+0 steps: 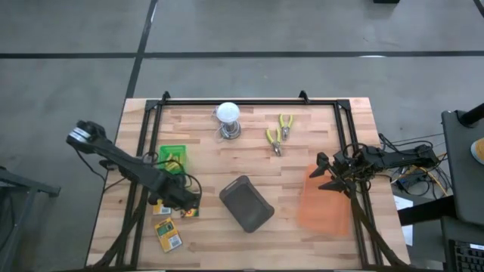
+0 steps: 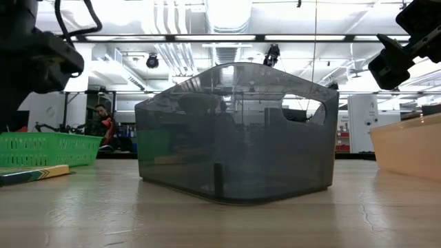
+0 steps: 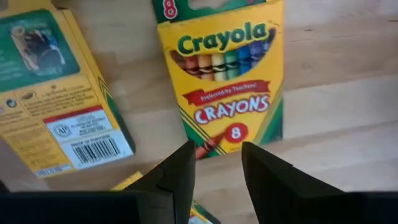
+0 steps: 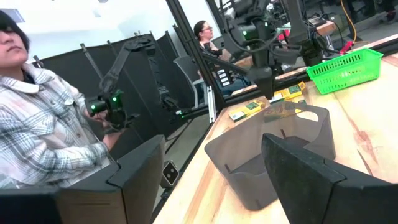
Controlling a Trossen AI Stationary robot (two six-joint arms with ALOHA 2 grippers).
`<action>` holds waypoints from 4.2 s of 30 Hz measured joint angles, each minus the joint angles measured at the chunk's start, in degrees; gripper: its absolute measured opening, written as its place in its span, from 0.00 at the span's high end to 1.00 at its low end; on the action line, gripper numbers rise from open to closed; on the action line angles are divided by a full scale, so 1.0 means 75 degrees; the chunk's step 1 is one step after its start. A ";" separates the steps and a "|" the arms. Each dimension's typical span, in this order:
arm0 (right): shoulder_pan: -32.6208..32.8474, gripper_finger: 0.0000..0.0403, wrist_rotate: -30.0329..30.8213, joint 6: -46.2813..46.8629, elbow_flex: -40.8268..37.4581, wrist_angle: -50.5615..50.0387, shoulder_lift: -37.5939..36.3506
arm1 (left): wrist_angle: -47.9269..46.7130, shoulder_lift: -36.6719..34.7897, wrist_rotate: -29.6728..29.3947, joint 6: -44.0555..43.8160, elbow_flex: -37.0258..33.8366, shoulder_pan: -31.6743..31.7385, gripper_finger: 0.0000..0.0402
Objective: Pick & Place School Supplies
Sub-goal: Move the green bin to the top left of the table
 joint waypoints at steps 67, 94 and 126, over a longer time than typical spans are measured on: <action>0.0001 0.34 -0.0001 0.0000 0.0000 0.0000 0.0000 | -0.2587 -0.1041 -0.2053 0.7025 -0.0079 0.0029 0.66; -0.0001 0.35 -0.0001 0.0000 0.0000 0.0001 -0.0001 | -0.1682 -0.1213 -0.1903 0.8861 -0.1402 0.2382 0.66; -0.0002 0.36 0.0002 0.0000 0.0000 0.0000 -0.0003 | -0.1237 -0.1213 -0.0662 1.1220 -0.1384 0.7011 0.66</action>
